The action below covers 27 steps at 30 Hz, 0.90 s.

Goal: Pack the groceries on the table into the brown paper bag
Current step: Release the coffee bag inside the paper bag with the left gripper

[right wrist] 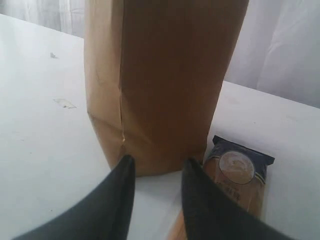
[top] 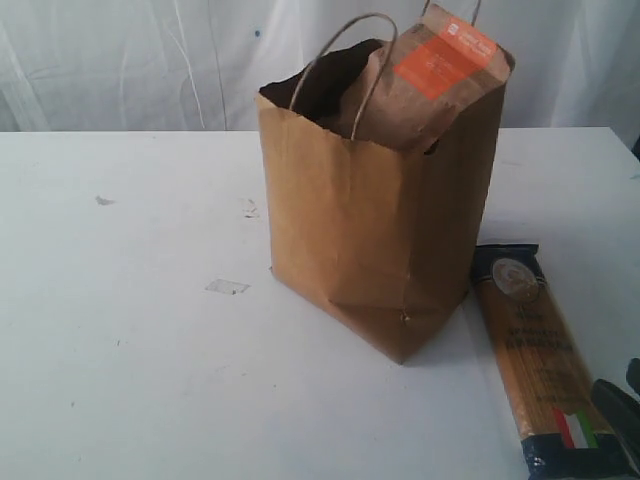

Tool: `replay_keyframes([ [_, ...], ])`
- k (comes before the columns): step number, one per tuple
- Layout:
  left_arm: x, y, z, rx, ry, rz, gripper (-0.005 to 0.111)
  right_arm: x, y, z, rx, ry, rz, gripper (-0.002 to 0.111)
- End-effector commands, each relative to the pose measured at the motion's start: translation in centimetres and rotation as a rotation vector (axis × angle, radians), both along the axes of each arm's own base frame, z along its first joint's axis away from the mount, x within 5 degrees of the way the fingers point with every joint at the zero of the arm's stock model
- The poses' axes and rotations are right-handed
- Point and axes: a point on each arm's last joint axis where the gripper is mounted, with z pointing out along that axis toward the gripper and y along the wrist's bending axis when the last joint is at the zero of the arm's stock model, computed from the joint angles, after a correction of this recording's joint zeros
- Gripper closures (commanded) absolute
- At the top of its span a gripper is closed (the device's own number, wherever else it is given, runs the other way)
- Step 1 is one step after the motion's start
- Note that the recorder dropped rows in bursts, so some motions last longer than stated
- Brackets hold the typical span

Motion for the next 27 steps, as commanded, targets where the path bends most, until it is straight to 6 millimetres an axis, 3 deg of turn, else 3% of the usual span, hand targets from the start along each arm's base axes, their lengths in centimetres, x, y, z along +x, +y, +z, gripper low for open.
replay_keyframes([
  [1, -7.1, 4.6, 5.1, 0.037, -0.116, 0.001, 0.078, 0.0, 0.0, 0.1, 0.009, -0.012, -0.005, 0.077],
  [4, -11.2, 8.6, 7.3, 0.102, -0.200, 0.144, 0.106, 0.0, 0.0, 0.1, 0.009, -0.012, -0.005, 0.077],
  [8, -17.0, 14.0, 9.3, 0.096, -0.284, 0.358, 0.107, 0.0, 0.0, 0.1, 0.009, -0.012, -0.005, 0.077],
  [12, -22.4, 19.0, 8.2, 0.137, -0.280, 0.542, 0.107, 0.0, 0.0, 0.1, 0.009, -0.011, -0.005, 0.077],
  [16, -27.3, 22.8, 3.8, 0.120, -0.249, 0.652, 0.107, 0.0, 0.0, 0.1, 0.009, -0.011, -0.005, 0.077],
  [19, -28.9, 23.7, 0.2, 0.023, -0.265, 0.679, 0.107, 0.0, 0.0, 0.1, 0.009, -0.011, -0.005, 0.077],
  [23, -29.8, 23.9, -4.3, -0.095, -0.207, 0.685, 0.107, 0.0, 0.0, 0.1, 0.009, -0.011, -0.005, 0.077],
  [27, -30.2, 23.8, -8.4, -0.039, -0.103, 0.667, 0.107, 0.0, 0.0, 0.1, 0.009, -0.011, -0.005, 0.077],
])
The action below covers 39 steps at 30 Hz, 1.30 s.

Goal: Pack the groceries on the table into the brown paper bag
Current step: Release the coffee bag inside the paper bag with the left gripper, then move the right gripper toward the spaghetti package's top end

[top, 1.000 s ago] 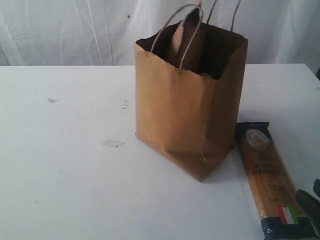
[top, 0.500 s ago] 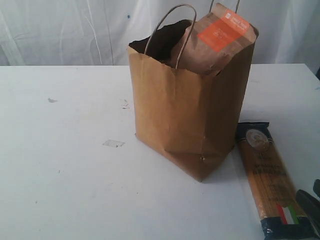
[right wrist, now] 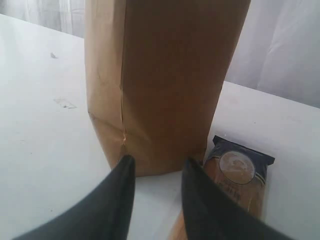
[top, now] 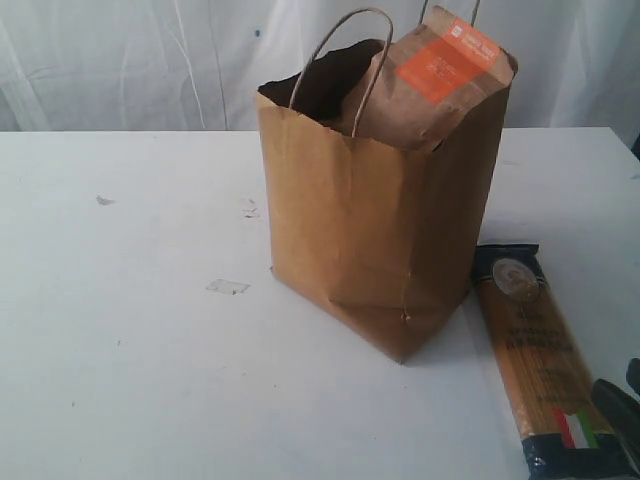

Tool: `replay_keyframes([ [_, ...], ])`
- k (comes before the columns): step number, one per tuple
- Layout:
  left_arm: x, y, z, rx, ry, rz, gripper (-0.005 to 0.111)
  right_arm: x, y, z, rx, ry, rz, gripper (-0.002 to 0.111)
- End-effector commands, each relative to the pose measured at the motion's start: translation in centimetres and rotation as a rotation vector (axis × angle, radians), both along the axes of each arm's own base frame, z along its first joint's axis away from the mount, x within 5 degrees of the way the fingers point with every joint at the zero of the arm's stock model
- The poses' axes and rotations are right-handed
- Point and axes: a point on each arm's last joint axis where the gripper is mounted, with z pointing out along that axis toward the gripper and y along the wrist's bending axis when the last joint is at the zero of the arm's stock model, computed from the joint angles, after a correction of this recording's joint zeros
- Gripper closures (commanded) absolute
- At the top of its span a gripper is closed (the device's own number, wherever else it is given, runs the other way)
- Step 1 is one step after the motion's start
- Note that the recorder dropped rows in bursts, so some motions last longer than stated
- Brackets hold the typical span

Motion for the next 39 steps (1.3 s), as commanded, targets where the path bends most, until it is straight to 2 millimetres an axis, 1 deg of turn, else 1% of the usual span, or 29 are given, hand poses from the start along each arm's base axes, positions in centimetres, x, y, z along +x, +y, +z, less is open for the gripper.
replay_keyframes([
  [1, -0.2, -0.2, -4.0, -0.004, 0.114, -0.008, 0.107, 0.0, 0.0, 0.1, 0.007, -0.012, -0.005, 0.077],
  [3, -0.3, 0.0, -5.0, 0.035, 0.155, 0.003, 0.107, 0.0, 0.0, 0.1, 0.007, -0.012, -0.005, 0.077],
  [4, -0.3, 0.4, -5.3, 0.086, 0.151, 0.024, 0.107, 0.0, 0.0, 0.1, 0.007, -0.012, -0.005, 0.077],
  [5, -0.3, 0.6, -5.4, 0.113, 0.142, 0.038, 0.107, 0.0, 0.0, 0.1, 0.007, -0.012, -0.005, 0.077],
  [8, -0.3, 0.6, -5.3, 0.133, 0.119, 0.024, 0.107, 0.0, 0.0, 0.1, 0.007, -0.012, -0.005, 0.077],
  [9, 0.3, 0.2, -5.4, 0.153, 0.096, 0.011, 0.107, 0.0, 0.0, 0.1, 0.007, -0.012, -0.005, 0.077],
  [11, 1.9, -0.9, -6.0, 0.165, -0.006, -0.016, 0.107, 0.0, 0.0, 0.1, 0.007, -0.012, -0.005, 0.077],
  [13, 3.5, -2.1, -7.4, 0.134, -0.147, -0.032, 0.107, 0.0, 0.0, 0.1, 0.007, -0.012, -0.005, 0.077],
  [15, 4.9, -3.3, -9.7, 0.055, -0.276, -0.054, 0.107, 0.0, 0.0, 0.1, 0.007, -0.012, -0.005, 0.077],
  [17, 6.1, -4.3, -13.2, -0.041, -0.383, -0.073, 0.107, 0.0, 0.0, 0.1, 0.007, -0.012, -0.005, 0.077],
  [18, 6.2, -4.5, -14.6, -0.096, -0.420, -0.078, 0.107, 0.0, 0.0, 0.1, 0.007, -0.012, -0.005, 0.077],
  [19, 6.5, -4.7, -16.7, -0.119, -0.405, -0.079, 0.107, 0.0, 0.0, 0.1, 0.007, -0.012, -0.005, 0.077],
  [21, 6.6, -4.7, -20.7, -0.103, -0.314, -0.081, 0.107, 0.0, 0.0, 0.1, 0.007, -0.012, -0.005, 0.077],
  [23, 6.4, -4.7, -24.3, -0.063, -0.179, -0.086, 0.107, 0.0, 0.0, 0.1, 0.007, -0.012, -0.005, 0.077],
  [26, 5.8, -4.4, -28.5, 0.041, 0.059, -0.092, 0.107, 0.0, 0.0, 0.1, 0.007, -0.012, -0.005, 0.077],
  [28, 5.2, -4.2, -30.7, 0.116, 0.221, -0.097, 0.107, 0.0, 0.0, 0.1, 0.007, -0.012, -0.005, 0.077],
  [29, 5.1, -4.2, -30.8, 0.111, 0.237, -0.099, 0.107, 0.0, 0.0, 0.1, 0.007, -0.012, -0.005, 0.077],
  [32, 5.3, -4.2, -30.3, 0.089, 0.186, -0.095, 0.107, 0.0, 0.0, 0.2, 0.016, -0.019, -0.006, 0.077],
  [33, 5.3, -4.2, -30.3, 0.085, 0.178, -0.094, 0.107, 0.0, 0.0, 0.4, 0.059, -0.028, -0.010, 0.077],
  [36, 5.4, -4.3, -30.2, 0.080, 0.168, -0.094, 0.107, 0.0, 0.0, 1.5, 0.457, 0.041, -0.029, 0.077],
  [39, 5.4, -4.3, -30.2, 0.081, 0.169, -0.094, 0.107, 0.1, -0.5, 3.1, 0.706, -0.037, -0.040, 0.077],
])
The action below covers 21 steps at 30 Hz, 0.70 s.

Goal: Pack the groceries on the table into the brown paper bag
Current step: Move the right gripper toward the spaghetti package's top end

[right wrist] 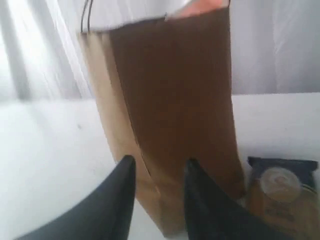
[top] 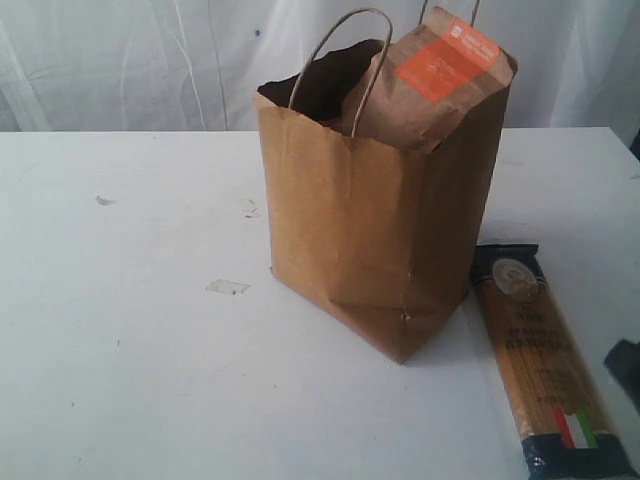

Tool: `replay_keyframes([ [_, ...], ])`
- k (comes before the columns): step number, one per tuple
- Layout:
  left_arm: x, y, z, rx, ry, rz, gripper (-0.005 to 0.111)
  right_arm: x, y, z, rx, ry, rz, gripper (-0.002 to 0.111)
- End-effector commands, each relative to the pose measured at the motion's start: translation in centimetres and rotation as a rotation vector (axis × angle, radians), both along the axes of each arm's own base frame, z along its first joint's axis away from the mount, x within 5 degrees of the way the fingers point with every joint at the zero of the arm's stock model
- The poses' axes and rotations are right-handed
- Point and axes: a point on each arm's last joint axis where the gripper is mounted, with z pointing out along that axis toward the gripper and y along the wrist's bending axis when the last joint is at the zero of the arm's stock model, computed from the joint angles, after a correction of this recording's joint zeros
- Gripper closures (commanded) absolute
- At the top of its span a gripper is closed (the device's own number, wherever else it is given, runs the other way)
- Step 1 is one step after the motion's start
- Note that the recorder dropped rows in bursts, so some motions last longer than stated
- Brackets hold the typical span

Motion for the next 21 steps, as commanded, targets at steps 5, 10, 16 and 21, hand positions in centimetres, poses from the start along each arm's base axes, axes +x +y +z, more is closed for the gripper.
replay_keyframes([
  [5, 0.0, 0.0, 0.0, -0.013, -0.001, 0.002, 0.107, -0.1, -1.1, 3.1, 0.605, -0.107, -0.026, 0.077],
  [10, 0.0, 0.0, 0.0, -0.013, -0.001, 0.002, 0.107, -0.1, -1.0, 2.8, 0.538, -0.101, -0.028, 0.077],
  [16, 0.0, 0.0, 0.0, -0.013, -0.001, 0.002, 0.107, 0.0, -0.5, 1.8, 0.444, -0.012, -0.020, 0.081],
  [21, 0.0, 0.0, 0.0, -0.013, -0.001, 0.002, 0.107, -0.9, 0.0, 5.0, 0.148, 0.091, 0.045, 0.108],
])
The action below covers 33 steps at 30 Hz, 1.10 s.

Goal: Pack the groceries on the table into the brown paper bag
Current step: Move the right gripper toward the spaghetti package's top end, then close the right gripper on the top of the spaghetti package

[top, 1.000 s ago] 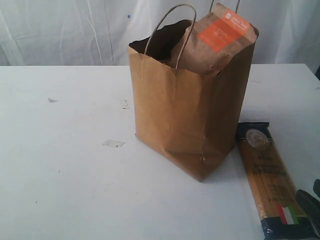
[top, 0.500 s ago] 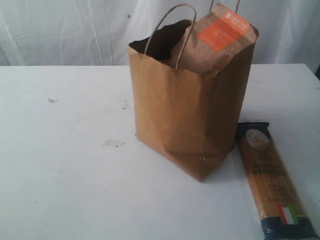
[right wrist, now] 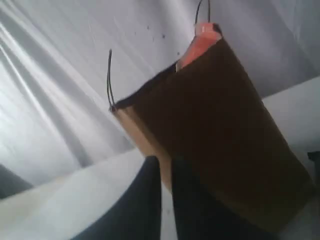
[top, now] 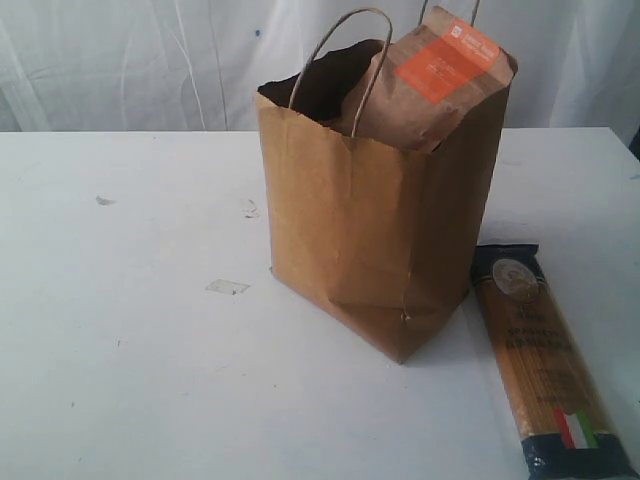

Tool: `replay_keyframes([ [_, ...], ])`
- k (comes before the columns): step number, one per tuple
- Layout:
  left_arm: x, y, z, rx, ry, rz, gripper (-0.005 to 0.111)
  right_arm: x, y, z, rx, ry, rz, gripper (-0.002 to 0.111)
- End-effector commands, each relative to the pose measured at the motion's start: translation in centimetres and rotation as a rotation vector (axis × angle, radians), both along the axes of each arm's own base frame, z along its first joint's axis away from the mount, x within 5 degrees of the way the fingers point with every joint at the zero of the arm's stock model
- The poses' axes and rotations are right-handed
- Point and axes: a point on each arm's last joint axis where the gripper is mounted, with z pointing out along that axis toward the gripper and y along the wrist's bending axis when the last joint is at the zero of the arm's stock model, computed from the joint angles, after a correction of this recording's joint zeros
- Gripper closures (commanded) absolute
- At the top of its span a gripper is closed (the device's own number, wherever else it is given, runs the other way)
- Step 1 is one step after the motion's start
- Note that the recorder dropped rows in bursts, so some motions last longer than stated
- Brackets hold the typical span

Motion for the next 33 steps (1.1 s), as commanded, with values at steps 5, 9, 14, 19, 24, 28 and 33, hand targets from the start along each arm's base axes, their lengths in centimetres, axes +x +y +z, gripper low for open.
replay_keyframes([
  [5, 0.0, 0.0, -0.1, -0.011, 0.004, 0.002, 0.107, 1.2, 0.7, 7.1, -0.621, 0.283, 0.085, 0.108],
  [9, 0.0, 0.0, -0.1, -0.011, 0.004, 0.002, 0.107, 4.8, 0.5, 8.2, -0.969, 0.524, 0.019, 0.093],
  [14, 0.0, 0.0, -0.1, -0.011, 0.004, 0.002, 0.107, 11.2, 3.4, 6.7, -1.022, 0.696, 0.043, 0.039],
  [19, 0.0, 0.0, -0.1, -0.011, 0.004, 0.002, 0.107, 21.5, 3.5, 0.8, -0.872, 0.812, -0.033, 0.024],
  [24, 0.0, 0.0, -0.1, -0.011, 0.004, 0.002, 0.107, 26.3, 2.6, -5.4, -0.926, 0.919, -0.005, 0.024],
  [28, 0.0, 0.0, -0.1, -0.011, 0.004, 0.002, 0.107, 28.0, 2.9, -9.2, -0.953, 0.984, 0.034, 0.024],
  [33, 0.0, 0.0, -0.1, -0.011, 0.004, 0.002, 0.107, 28.9, 3.1, -10.9, -0.958, 1.008, 0.048, 0.024],
])
